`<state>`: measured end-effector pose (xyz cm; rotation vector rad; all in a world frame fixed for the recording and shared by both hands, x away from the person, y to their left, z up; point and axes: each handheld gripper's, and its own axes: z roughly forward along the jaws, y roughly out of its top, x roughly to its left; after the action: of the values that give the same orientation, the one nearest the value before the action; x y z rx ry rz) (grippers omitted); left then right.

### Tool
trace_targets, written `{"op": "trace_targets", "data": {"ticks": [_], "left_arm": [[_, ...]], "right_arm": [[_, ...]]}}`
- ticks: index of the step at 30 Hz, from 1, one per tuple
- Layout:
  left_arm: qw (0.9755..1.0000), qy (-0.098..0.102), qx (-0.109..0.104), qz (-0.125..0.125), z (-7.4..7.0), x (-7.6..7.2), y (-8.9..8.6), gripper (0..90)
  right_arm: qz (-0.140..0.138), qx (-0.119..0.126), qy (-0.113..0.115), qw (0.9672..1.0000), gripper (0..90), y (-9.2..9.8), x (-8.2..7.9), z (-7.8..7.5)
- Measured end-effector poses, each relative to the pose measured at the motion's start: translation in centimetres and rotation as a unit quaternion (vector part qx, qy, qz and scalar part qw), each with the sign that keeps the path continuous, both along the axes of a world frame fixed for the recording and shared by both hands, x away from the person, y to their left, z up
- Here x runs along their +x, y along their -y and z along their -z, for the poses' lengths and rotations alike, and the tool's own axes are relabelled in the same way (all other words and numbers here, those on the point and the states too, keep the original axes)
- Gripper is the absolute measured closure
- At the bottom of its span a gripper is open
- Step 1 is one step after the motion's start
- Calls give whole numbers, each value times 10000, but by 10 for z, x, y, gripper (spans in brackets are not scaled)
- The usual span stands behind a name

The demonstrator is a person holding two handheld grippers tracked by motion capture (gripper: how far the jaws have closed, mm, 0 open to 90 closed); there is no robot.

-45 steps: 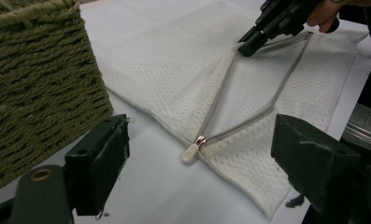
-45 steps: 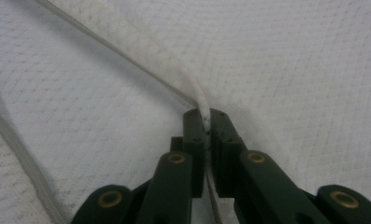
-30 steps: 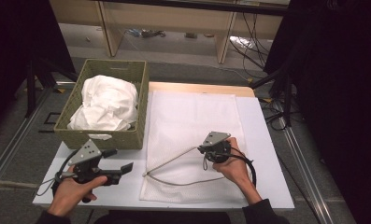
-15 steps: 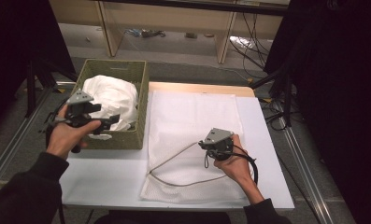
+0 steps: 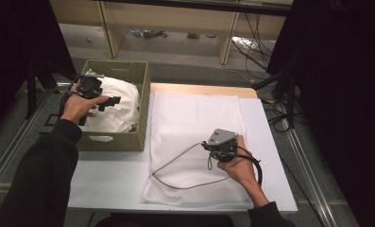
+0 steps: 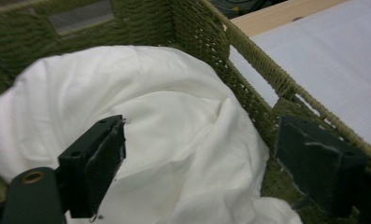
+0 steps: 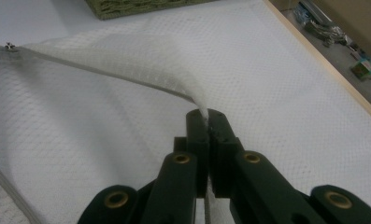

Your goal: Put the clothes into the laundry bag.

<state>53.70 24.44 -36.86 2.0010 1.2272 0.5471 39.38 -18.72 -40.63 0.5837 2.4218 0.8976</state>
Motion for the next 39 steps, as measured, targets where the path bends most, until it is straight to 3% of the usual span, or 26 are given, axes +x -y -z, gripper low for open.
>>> {"op": "trace_targets", "data": {"ticks": [3,5,6,7,9,11,14,15,16,17,18,19,20,22,24,26,27,28,29,30,32,34,35,37,39], "left_arm": [[9993,-98,286,212,10,6,9,173],[9983,80,575,-106,23,12,12,209],[9959,-12,882,-209,25,14,11,197],[9942,-201,1014,-292,32,18,9,168],[9924,-483,1021,-490,40,23,3,161],[9897,-568,1026,-820,44,25,-1,150],[9890,-887,671,-977,60,29,-3,107],[9879,-1007,585,-1028,67,31,-3,44],[9861,-1155,628,-1016,72,32,-2,0],[9858,-1182,714,-958,76,32,0,0],[9857,-1147,871,-871,81,33,1,0],[9834,-1166,1087,-872,83,34,3,0],[9829,-1133,1192,-826,87,35,3,0],[9831,-1175,1044,-937,87,37,0,0],[9753,-1330,1128,-1357,89,40,-6,0],[9771,-1393,1021,-1244,94,39,-5,77],[9783,-1375,886,-1275,94,38,-4,195],[9801,-1441,783,-1119,88,37,-6,307],[9826,-1406,610,-1053,85,36,-6,432],[9866,-1324,284,-907,84,34,-7,488],[9894,-1366,-31,-494,82,31,-8,517],[9914,-1263,-332,-102,82,28,-9,517],[9917,-1262,-261,39,81,27,-9,516],[9930,-1166,179,-87,82,28,-7,480],[9929,-1146,216,-241,84,29,-6,354]], "right_arm": [[-17,-13,-11,10000,898,-2,-1,1],[3,-22,-28,10000,897,-2,-1,2],[-3,-20,-27,10000,897,-2,-1,2],[-81,-53,14,10000,896,-2,1,1],[-3,-29,-33,10000,896,-2,-1,1],[-77,-43,-12,10000,896,-1,-1,1],[19,9,-84,10000,895,0,-1,2],[-57,-31,-49,10000,895,0,0,2],[-90,-47,-49,9999,895,0,0,3],[-92,-62,-55,9999,895,0,0,3],[-83,-58,-45,9999,895,0,0,3],[-76,-45,-47,9999,895,0,0,2],[-87,-39,-63,9999,895,0,-1,2],[-12,-18,-112,9999,894,0,-3,3],[-90,-60,-43,9999,894,1,-1,3],[-13,-5,-105,9999,894,0,-3,3],[-102,-42,-45,9999,894,1,-2,2],[-88,-31,-67,9999,894,1,-2,2],[-111,-35,-35,9999,894,1,-1,2],[-107,-27,-43,9999,894,1,-1,2],[-91,-38,-78,9999,894,1,-1,2],[-128,-66,-61,9999,894,0,-1,3],[-124,-61,-60,9999,894,0,0,3],[-122,-65,-76,9999,894,-1,0,2],[-123,-79,-78,9999,894,-1,1,3]]}}
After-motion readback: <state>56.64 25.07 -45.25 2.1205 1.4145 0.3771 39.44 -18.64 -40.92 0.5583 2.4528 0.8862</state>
